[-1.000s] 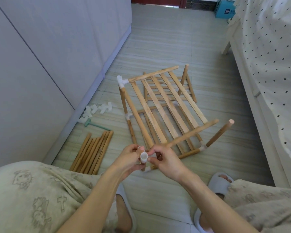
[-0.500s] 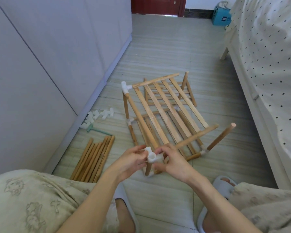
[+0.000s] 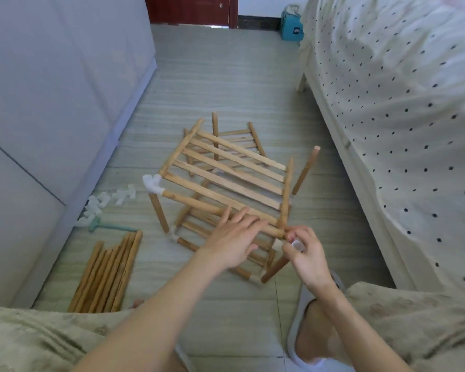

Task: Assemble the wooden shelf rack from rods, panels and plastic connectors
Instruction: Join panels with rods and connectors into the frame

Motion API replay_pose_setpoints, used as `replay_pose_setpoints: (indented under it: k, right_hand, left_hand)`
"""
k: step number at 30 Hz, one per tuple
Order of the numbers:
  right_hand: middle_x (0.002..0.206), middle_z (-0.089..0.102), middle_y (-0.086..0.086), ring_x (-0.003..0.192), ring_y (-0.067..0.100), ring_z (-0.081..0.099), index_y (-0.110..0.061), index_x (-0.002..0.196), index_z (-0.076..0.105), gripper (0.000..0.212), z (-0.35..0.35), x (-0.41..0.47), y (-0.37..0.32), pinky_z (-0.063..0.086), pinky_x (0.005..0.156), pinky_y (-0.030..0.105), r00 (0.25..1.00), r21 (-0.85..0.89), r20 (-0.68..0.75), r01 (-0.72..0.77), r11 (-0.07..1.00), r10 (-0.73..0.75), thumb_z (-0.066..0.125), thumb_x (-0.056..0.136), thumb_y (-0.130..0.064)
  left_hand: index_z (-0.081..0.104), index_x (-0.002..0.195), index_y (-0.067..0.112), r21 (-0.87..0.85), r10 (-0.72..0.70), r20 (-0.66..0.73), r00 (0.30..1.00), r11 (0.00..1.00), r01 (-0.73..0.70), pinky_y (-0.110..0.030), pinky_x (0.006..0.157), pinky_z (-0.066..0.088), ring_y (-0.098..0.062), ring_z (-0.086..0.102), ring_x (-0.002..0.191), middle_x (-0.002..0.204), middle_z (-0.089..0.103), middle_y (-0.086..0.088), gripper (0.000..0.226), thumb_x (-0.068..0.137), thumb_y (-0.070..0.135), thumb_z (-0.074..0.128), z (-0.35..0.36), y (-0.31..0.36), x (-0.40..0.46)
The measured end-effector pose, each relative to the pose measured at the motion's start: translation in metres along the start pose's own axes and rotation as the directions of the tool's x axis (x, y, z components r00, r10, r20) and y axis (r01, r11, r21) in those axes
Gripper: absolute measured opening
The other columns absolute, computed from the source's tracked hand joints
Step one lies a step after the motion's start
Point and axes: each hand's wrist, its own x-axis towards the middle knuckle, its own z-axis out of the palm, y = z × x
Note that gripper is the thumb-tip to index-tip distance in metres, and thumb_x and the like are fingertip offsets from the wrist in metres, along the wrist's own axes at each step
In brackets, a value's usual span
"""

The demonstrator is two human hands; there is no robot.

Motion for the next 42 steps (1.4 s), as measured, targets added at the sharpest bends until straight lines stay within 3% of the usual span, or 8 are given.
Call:
replay_pose_setpoints:
  k: [4,7,10,19,27,31,39,42]
  right_hand:
    - [0.087,0.056,0.004,0.086,0.02,0.051,-0.01,0.079,0.056,0.013,-0.006,0.013,0.013,0.035,0.072,0.022,0.971,0.151,-0.181,-0.128,0.98,0.155,0.054,0.084,0.002]
    - [0.083,0.057,0.004,0.087,0.025,0.055,-0.008,0.084,0.055,0.007,-0.004,0.024,0.015,0.04,0.07,0.018,0.925,0.303,-0.264,-0.19,0.934,0.274,0.052,0.087,-0.001]
    - [0.082,0.058,0.006,0.082,0.02,0.053,-0.012,0.078,0.056,0.016,-0.005,0.035,0.013,0.038,0.061,0.008,0.918,0.36,-0.269,-0.184,0.915,0.29,0.052,0.086,0.001]
    - [0.075,0.055,-0.002,0.076,0.01,0.048,-0.007,0.081,0.059,0.018,-0.013,0.048,0.011,0.037,0.066,0.009,0.95,0.369,-0.183,-0.173,0.913,0.254,0.047,0.085,0.006]
    - [0.075,0.055,-0.006,0.075,0.003,0.048,-0.01,0.081,0.06,0.019,-0.014,0.045,0.016,0.037,0.07,0.009,0.956,0.369,-0.14,-0.192,0.91,0.258,0.047,0.085,0.004]
    - [0.07,0.051,-0.002,0.065,0.006,0.044,-0.009,0.082,0.059,0.02,-0.011,0.044,0.015,0.036,0.059,0.006,0.962,0.365,-0.133,-0.176,0.914,0.238,0.046,0.084,0.006]
    - [0.079,0.055,-0.004,0.075,0.007,0.048,-0.012,0.081,0.057,0.022,-0.007,0.039,0.016,0.038,0.066,0.007,0.979,0.351,-0.059,-0.162,0.922,0.195,0.045,0.085,0.005]
    - [0.082,0.056,-0.004,0.086,0.012,0.051,-0.011,0.084,0.057,0.018,-0.005,0.04,0.016,0.037,0.08,0.018,0.986,0.344,-0.037,-0.138,0.929,0.16,0.046,0.087,0.003]
  left_hand:
    - [0.042,0.137,0.031,-0.007,0.032,0.035,0.999,0.999,-0.031,-0.043,0.103,0.025,-0.025,0.04,0.122,0.124,0.045,-0.005,0.04,0.097,0.032,0.045,-0.002,0.018,0.029]
    - [0.047,0.131,0.03,-0.04,0.021,0.085,0.996,0.999,-0.017,-0.04,0.092,0.034,-0.027,0.047,0.115,0.117,0.047,-0.007,0.033,0.099,0.032,0.041,0.004,0.029,0.036]
    - [0.045,0.127,0.027,-0.006,-0.003,0.082,0.997,1.0,0.003,-0.04,0.095,0.032,-0.026,0.048,0.119,0.126,0.052,-0.004,0.029,0.099,0.027,0.04,0.01,0.036,0.04]
    - [0.041,0.128,0.031,-0.016,-0.041,0.051,0.998,0.999,0.042,-0.041,0.094,0.031,-0.019,0.045,0.121,0.127,0.052,0.003,0.03,0.099,0.027,0.038,0.015,0.026,0.044]
    - [0.039,0.134,0.034,-0.059,-0.07,-0.006,0.998,0.996,0.07,-0.033,0.081,0.024,-0.015,0.045,0.12,0.126,0.052,0.007,0.038,0.098,0.024,0.043,0.009,0.012,0.044]
    - [0.041,0.133,0.033,-0.051,-0.045,0.009,0.999,0.998,0.046,-0.03,0.076,0.019,-0.015,0.045,0.118,0.124,0.052,0.007,0.036,0.098,0.025,0.042,0.01,0.017,0.041]
    - [0.044,0.132,0.031,-0.111,-0.057,0.008,0.998,0.992,0.058,-0.029,0.076,0.017,-0.014,0.046,0.116,0.121,0.053,0.007,0.034,0.098,0.026,0.043,0.006,0.014,0.038]
    - [0.044,0.131,0.031,-0.111,-0.041,0.035,0.999,0.993,0.044,-0.031,0.079,0.02,-0.014,0.046,0.116,0.123,0.053,0.007,0.034,0.098,0.026,0.043,0.007,0.018,0.039]
